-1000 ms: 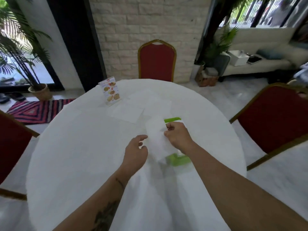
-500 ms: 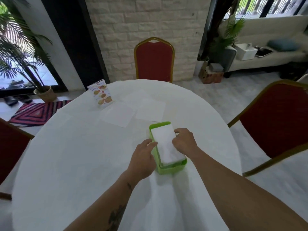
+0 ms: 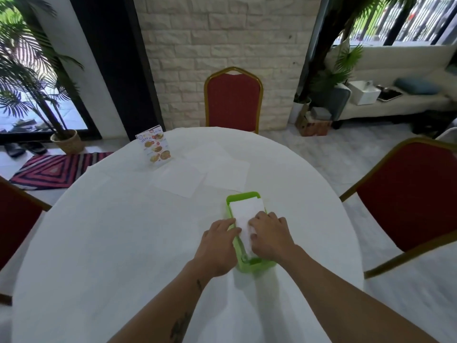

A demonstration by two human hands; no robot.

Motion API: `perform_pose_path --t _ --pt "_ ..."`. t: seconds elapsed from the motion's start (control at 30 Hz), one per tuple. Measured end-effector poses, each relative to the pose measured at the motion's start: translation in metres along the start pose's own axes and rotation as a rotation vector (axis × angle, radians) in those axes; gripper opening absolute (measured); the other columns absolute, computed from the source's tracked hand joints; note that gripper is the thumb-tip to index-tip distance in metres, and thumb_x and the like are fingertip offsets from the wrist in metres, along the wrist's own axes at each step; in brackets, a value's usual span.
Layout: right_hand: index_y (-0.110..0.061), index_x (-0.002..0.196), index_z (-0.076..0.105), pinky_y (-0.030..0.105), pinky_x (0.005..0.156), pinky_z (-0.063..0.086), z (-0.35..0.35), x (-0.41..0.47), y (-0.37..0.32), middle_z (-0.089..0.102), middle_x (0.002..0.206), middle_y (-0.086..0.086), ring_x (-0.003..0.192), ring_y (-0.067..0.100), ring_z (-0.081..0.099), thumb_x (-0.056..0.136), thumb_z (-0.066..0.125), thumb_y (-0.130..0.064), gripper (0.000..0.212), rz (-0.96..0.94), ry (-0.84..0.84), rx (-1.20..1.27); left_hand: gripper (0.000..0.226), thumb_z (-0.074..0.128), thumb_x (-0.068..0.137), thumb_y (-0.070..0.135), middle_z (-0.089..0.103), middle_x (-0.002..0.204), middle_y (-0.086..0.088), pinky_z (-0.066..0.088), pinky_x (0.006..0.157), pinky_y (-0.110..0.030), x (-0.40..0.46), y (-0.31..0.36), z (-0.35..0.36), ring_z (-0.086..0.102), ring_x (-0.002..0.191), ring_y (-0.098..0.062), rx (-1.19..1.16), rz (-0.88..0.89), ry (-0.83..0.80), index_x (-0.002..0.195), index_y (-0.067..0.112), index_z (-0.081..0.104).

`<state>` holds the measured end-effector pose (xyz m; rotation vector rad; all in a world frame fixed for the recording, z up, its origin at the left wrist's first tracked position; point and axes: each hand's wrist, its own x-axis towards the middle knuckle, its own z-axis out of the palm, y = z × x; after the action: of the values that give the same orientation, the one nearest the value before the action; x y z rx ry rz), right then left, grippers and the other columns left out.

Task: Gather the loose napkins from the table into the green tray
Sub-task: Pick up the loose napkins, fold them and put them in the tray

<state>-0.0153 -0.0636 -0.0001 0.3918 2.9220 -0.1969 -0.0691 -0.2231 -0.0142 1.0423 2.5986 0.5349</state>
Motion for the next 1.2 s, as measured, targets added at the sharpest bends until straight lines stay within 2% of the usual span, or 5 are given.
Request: perform_pose_path --t 0.13,0.33,0.53,0.83,1.2 --pt "-0.023 0.120 0.058 0.041 0.091 0.032 -0.015 0.006 -0.011 0.054 0.125 0.000 0.113 0.024 0.047 0.087 0.045 -0.028 0.036 0.034 0.057 0.022 0.060 0.035 0.076 0.026 0.037 0.149 0.003 0.029 0.111 -0.040 -0.006 -0.009 -0.014 0.029 0.137 -0.020 -0.162 -0.032 0.151 0.134 0.026 0.051" --pt "-0.019 0.130 0.058 0.039 0.102 0.042 -0.036 0.023 -0.063 0.056 0.137 0.004 0.124 0.025 0.051 0.085 0.052 -0.021 0.045 0.055 0.076 0.443 0.046 0.047 0.082 0.002 0.051 0.134 0.001 0.026 0.102 -0.019 -0.012 -0.053 -0.043 0.041 0.125 -0.019 -0.317 -0.122 0.343 0.123 0.020 0.059" --pt "-0.015 0.130 0.059 0.023 0.084 0.039 -0.032 0.052 -0.121 0.061 0.127 0.005 0.110 0.019 0.058 0.085 0.059 -0.018 0.045 0.121 0.022 0.679 0.038 0.051 0.082 0.009 0.056 0.128 0.002 0.037 0.100 -0.027 -0.001 -0.112 -0.075 0.048 0.120 -0.017 -0.391 -0.250 0.414 0.115 0.024 0.062" --pt "-0.015 0.138 0.048 0.038 0.104 0.042 0.009 0.119 -0.143 0.048 0.139 0.011 0.128 0.030 0.046 0.080 0.056 -0.019 0.059 0.183 -0.087 0.644 0.032 0.058 0.083 0.017 0.059 0.122 -0.001 0.045 0.098 -0.040 0.051 -0.173 -0.068 0.054 0.113 -0.021 -0.333 -0.371 0.398 0.115 0.023 0.062" --pt "-0.020 0.138 0.041 0.042 0.097 0.035 0.046 0.180 -0.133 0.041 0.137 0.008 0.126 0.031 0.036 0.073 0.058 -0.024 0.067 0.200 -0.042 0.457 0.054 0.053 0.079 0.015 0.039 0.145 -0.001 0.028 0.108 -0.042 0.129 -0.209 -0.031 0.035 0.132 -0.025 -0.073 -0.318 0.197 0.131 0.028 0.051"
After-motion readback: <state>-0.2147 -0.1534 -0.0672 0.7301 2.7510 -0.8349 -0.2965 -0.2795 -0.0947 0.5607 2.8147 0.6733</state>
